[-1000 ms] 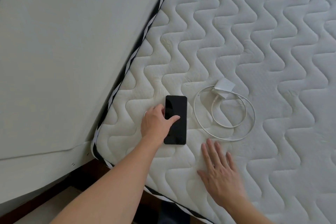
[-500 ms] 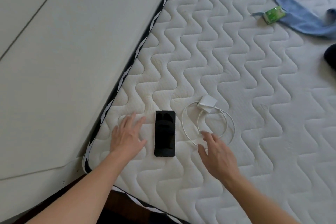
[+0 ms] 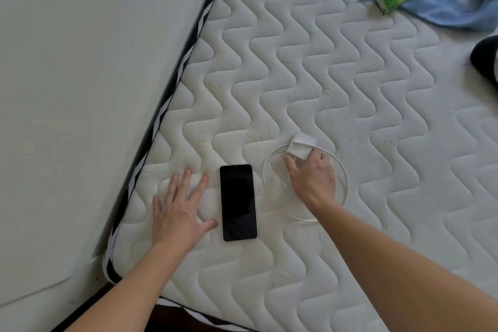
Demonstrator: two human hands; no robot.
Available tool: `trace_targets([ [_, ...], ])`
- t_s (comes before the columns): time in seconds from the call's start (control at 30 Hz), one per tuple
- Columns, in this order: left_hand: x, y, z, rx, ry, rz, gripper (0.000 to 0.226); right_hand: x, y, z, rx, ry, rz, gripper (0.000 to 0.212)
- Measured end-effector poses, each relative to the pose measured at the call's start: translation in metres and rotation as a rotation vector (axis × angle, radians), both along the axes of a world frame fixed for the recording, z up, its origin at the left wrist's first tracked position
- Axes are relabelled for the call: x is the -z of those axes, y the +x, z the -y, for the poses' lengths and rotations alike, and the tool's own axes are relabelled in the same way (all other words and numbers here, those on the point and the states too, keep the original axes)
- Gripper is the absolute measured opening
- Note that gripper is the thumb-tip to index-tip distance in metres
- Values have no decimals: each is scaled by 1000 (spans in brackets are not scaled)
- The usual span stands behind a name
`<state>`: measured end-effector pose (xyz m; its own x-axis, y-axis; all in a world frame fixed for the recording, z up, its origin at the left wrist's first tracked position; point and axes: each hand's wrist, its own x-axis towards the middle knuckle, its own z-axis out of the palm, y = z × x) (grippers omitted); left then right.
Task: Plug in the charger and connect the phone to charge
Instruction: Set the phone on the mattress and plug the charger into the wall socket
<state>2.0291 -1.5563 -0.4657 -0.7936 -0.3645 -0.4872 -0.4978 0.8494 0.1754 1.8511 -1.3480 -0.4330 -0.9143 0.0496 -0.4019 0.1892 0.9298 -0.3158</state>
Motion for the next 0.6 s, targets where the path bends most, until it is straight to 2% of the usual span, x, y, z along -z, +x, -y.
trace_targets([
  [0.13, 5, 0, 1, 9, -8, -3, 110, 6, -19, 14, 48, 24, 15, 89],
  [0.3, 5, -2, 2, 16, 2, 24, 108, 17, -34, 20, 114, -44, 8, 93],
  [0.37, 3, -3, 3, 17, 12, 36, 108, 19, -33, 18, 126, -82, 21, 86],
  [0.5, -1, -4, 2, 1, 36, 52, 108, 5, -30, 14, 103, -157, 12, 44],
  [0.6, -7, -7, 4, 8, 32, 77, 106, -18, -21, 15, 69, -279, 52, 39],
])
